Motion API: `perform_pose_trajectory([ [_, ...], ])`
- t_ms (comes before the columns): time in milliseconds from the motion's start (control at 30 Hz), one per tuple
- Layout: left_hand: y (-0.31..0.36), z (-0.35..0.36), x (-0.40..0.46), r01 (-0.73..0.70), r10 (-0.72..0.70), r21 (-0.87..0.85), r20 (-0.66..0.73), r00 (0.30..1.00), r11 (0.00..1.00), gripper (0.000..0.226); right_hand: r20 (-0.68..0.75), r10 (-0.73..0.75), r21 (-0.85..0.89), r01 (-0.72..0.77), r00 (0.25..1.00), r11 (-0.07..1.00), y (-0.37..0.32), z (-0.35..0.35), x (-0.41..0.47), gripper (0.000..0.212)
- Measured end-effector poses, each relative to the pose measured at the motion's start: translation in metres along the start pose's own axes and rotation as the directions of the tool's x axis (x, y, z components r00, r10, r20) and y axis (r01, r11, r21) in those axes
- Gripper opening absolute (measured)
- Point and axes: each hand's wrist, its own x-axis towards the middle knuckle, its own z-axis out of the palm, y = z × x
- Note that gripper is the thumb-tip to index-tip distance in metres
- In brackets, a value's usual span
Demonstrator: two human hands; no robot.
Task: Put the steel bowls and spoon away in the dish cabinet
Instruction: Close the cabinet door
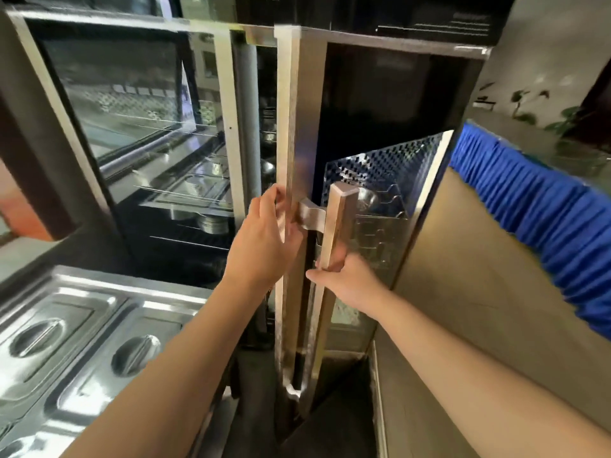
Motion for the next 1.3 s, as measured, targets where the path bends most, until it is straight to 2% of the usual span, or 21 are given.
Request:
perform_pose_trajectory([
  [100, -0.041, 0.004, 0.029, 0.01, -0.011, 0.045, 0.014, 1.0, 0.999, 0.059, 0.058, -0.053, -0.003, 0.053, 0.997, 0.999, -0.01, 0.022, 0.037, 0.026],
  [300, -0.109, 0.016, 0.088, -0.028, 0.025, 0.095, 0.032, 0.999, 0.995, 0.049, 0.079, -0.087, 0.026, 0.085, 0.993, 0.996, -0.033, 0.061, 0.115, 0.023],
  [500, -0.173, 0.028, 0.149, -0.088, 0.08, 0.179, 0.053, 0.995, 0.98, 0.043, -0.033, -0.059, 0.013, 0.06, 0.998, 0.998, -0.054, 0.095, 0.188, 0.022],
  [667, -0.236, 0.038, 0.203, -0.124, 0.107, 0.246, 0.081, 0.991, 0.961, 0.053, -0.097, -0.008, 0.011, 0.009, 0.995, 1.0, -0.063, 0.114, 0.244, 0.024],
  [933, -0.29, 0.073, 0.254, -0.108, 0.031, 0.416, 0.189, 0.982, 0.903, 0.074, -0.15, -0.079, 0.056, 0.088, 0.985, 0.994, -0.075, 0.126, 0.304, 0.026],
  [1167, -0.318, 0.102, 0.275, -0.087, 0.009, 0.493, 0.158, 0.987, 0.866, 0.081, -0.222, -0.09, 0.103, 0.115, 0.971, 0.988, -0.073, 0.132, 0.344, 0.008],
  [1300, -0.326, 0.12, 0.278, -0.087, 0.02, 0.507, 0.136, 0.99, 0.858, 0.083, -0.282, -0.122, 0.08, 0.15, 0.952, 0.985, -0.075, 0.135, 0.36, 0.012],
])
